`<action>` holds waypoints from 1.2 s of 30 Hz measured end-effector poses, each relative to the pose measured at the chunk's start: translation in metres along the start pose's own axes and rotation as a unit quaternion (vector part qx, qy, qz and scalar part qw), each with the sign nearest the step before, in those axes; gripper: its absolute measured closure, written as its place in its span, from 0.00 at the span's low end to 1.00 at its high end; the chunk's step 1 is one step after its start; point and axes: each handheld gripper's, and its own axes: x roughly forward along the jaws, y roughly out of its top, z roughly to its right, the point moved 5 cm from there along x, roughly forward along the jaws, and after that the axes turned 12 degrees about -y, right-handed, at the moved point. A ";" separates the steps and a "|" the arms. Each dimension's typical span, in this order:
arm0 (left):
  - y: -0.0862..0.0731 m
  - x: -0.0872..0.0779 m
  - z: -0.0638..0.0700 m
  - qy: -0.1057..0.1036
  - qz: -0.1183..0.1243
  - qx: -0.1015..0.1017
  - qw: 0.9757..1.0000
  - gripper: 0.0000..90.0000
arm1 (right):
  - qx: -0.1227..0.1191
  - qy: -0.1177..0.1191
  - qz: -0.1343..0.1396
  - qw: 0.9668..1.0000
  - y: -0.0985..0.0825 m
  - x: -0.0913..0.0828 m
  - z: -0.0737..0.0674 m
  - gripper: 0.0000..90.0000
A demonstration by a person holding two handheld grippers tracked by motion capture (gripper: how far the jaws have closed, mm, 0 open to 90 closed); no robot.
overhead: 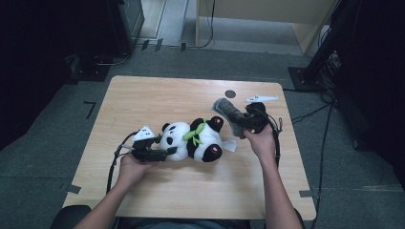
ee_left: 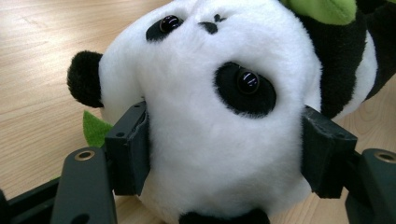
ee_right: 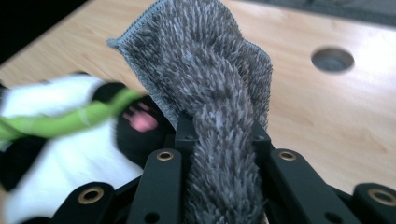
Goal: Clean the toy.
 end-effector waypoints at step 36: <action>0.000 0.002 -0.002 -0.002 0.015 -0.006 1.000 0.25 | 0.004 0.003 -0.056 0.998 -0.021 0.023 0.008 0.83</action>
